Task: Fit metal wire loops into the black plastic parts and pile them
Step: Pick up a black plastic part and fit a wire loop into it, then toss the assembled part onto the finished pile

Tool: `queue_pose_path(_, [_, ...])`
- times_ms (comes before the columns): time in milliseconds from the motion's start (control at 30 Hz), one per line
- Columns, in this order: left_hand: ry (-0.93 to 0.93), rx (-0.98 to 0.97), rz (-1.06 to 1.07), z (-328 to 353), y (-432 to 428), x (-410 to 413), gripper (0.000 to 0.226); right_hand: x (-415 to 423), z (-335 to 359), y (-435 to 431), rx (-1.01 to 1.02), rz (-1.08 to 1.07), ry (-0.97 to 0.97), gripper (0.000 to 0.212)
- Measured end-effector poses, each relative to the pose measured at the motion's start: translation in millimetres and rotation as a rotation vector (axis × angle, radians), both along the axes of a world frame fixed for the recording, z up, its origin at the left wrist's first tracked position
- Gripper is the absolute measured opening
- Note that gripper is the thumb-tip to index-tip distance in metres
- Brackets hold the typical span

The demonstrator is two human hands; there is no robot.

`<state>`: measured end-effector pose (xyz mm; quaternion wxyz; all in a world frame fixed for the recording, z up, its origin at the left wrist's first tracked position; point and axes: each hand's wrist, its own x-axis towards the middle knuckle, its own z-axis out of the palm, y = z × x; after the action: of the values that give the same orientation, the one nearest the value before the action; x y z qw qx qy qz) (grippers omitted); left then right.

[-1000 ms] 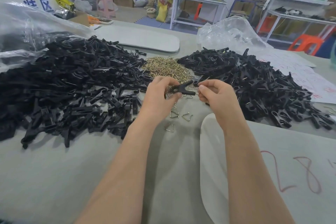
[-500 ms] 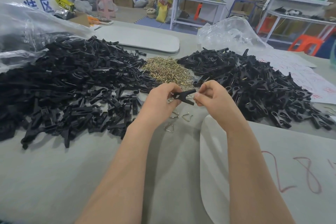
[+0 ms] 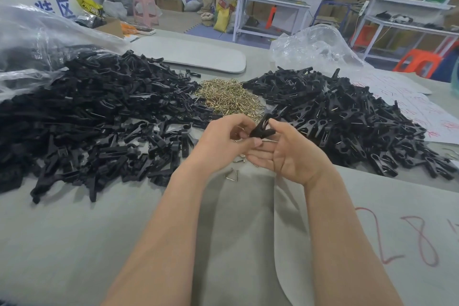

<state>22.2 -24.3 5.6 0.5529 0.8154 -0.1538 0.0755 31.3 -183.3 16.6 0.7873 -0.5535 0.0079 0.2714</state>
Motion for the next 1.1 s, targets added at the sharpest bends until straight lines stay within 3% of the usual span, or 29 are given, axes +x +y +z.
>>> queue_pose_path(200, [-0.080, 0.087, 0.008, 3, -1, -2, 0.021, 0, -4, -1, -0.002, 0.073, 0.012, 0.069])
queue_pose_path(433, [-0.083, 0.100, -0.058, 6, -1, -3, 0.028, 2, -12, 1, 0.120, 0.029, -0.016, 0.047])
queue_pose_path(733, [-0.134, 0.111, -0.063, 7, 0, -4, 0.030, 3, -15, 2, 0.075, -0.003, -0.068, 0.032])
queue_pose_path(967, [-0.104, 0.062, -0.103, 6, 0, -5, 0.033, 1, -13, 4, 0.060, -0.003, -0.055, 0.036])
queue_pose_path(1100, [-0.073, 0.060, -0.029, 3, 1, -2, 0.030, 3, -7, 3, -0.091, 0.016, -0.059, 0.059])
